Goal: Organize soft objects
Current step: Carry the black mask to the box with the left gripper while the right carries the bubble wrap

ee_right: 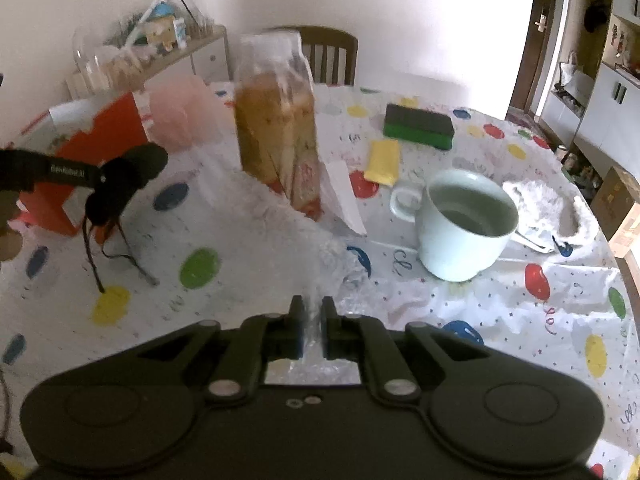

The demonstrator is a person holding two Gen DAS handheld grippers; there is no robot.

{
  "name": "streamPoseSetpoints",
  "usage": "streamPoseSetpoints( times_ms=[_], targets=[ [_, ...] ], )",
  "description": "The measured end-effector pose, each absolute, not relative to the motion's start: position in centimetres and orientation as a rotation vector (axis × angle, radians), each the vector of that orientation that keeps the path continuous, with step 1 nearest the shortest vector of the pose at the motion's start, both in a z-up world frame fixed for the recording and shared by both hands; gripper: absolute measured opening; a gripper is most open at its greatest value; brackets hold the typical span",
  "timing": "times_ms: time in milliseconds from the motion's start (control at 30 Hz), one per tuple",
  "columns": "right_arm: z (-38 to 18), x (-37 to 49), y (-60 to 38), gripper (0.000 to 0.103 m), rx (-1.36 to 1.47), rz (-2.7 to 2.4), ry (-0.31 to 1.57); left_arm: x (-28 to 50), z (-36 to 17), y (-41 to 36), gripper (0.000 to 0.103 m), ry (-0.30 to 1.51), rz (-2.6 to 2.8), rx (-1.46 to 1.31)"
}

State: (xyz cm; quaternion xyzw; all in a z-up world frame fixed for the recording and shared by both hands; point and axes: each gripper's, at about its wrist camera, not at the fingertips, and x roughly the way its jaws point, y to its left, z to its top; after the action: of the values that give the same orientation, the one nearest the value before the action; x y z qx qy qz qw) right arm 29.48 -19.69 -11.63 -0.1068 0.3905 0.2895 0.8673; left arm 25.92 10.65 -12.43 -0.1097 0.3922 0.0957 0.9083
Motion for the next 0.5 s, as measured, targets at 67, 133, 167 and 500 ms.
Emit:
streamPoseSetpoints(
  times_ms=[67, 133, 167, 500],
  targets=[
    [-10.8, 29.1, -19.6, 0.007, -0.211, 0.610, 0.812, 25.2, -11.6, 10.7, 0.019, 0.800, 0.185, -0.227],
    [-9.9, 28.7, -19.3, 0.007, -0.200, 0.618, 0.806, 24.7, -10.8, 10.8, 0.019, 0.794, 0.175, -0.231],
    [-9.6, 28.4, -19.2, 0.007, -0.194, 0.619, 0.805, 24.4, -10.3, 11.0, 0.019, 0.794, 0.168, -0.243],
    [-5.6, 26.2, -16.5, 0.007, -0.203, 0.680, 0.735, 21.7, -6.4, 12.2, 0.019, 0.734, 0.134, -0.242]
  ],
)
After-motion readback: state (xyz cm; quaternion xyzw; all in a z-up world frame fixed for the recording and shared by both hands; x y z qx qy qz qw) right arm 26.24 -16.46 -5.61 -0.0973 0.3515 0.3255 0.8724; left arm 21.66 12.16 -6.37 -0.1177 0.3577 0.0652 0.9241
